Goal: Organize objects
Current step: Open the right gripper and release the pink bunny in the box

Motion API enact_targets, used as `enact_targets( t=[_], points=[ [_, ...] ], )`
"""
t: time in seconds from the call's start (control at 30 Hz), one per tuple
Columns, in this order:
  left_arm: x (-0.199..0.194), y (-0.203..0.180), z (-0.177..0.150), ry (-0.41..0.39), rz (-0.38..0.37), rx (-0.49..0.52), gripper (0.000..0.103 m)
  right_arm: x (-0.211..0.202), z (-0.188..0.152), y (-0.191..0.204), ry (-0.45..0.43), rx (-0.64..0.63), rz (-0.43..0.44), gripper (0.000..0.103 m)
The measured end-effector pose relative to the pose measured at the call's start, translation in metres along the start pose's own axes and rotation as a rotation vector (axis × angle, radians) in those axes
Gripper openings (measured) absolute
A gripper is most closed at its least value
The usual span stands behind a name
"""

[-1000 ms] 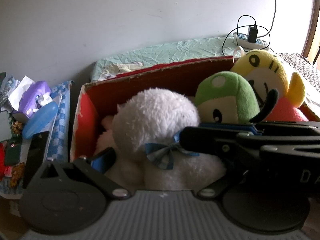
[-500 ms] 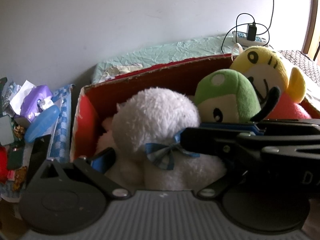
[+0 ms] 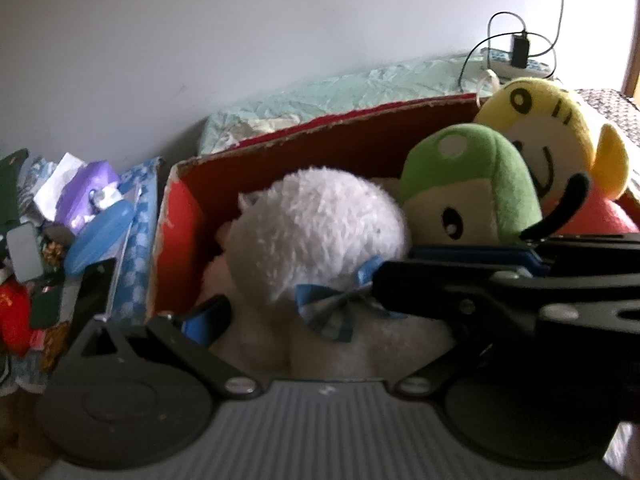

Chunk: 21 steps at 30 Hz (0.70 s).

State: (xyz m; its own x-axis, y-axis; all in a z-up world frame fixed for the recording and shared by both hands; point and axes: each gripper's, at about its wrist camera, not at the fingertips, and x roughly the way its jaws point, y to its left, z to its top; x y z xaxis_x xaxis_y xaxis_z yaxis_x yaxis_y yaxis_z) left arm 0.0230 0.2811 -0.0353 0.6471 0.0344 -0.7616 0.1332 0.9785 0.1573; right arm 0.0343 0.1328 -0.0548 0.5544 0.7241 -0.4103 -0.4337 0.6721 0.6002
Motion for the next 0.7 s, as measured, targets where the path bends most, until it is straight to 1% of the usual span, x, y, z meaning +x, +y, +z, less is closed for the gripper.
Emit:
enact_targets(
  t=[0.07, 0.23, 0.27, 0.3, 0.43, 0.53, 0.7],
  points=[
    [-0.001, -0.001, 0.001, 0.018, 0.014, -0.012, 0.103, -0.004, 0.002, 0.000, 0.003, 0.022, 0.000, 0.026],
    [-0.007, -0.001, 0.005, 0.057, 0.034, -0.041, 0.102, -0.017, 0.009, 0.001, -0.015, 0.085, 0.010, 0.036],
    [-0.008, -0.001, 0.006, 0.063, 0.038, -0.048, 0.102, -0.019, 0.012, 0.002, -0.022, 0.092, 0.003, 0.043],
    [-0.009, -0.001, 0.006, 0.072, 0.042, -0.057, 0.102, -0.020, 0.014, 0.003, -0.030, 0.096, -0.013, 0.045],
    [-0.013, 0.002, 0.007, 0.092, 0.049, -0.089, 0.102, -0.020, 0.020, 0.007, -0.029, 0.093, -0.033, 0.046],
    [-0.017, 0.002, 0.009, 0.090, 0.058, -0.094, 0.102, -0.023, 0.021, 0.010, -0.034, 0.101, -0.047, 0.046],
    [-0.024, 0.007, 0.012, 0.083, 0.070, -0.093, 0.102, -0.026, 0.026, 0.016, -0.025, 0.104, -0.113, 0.046]
  ],
)
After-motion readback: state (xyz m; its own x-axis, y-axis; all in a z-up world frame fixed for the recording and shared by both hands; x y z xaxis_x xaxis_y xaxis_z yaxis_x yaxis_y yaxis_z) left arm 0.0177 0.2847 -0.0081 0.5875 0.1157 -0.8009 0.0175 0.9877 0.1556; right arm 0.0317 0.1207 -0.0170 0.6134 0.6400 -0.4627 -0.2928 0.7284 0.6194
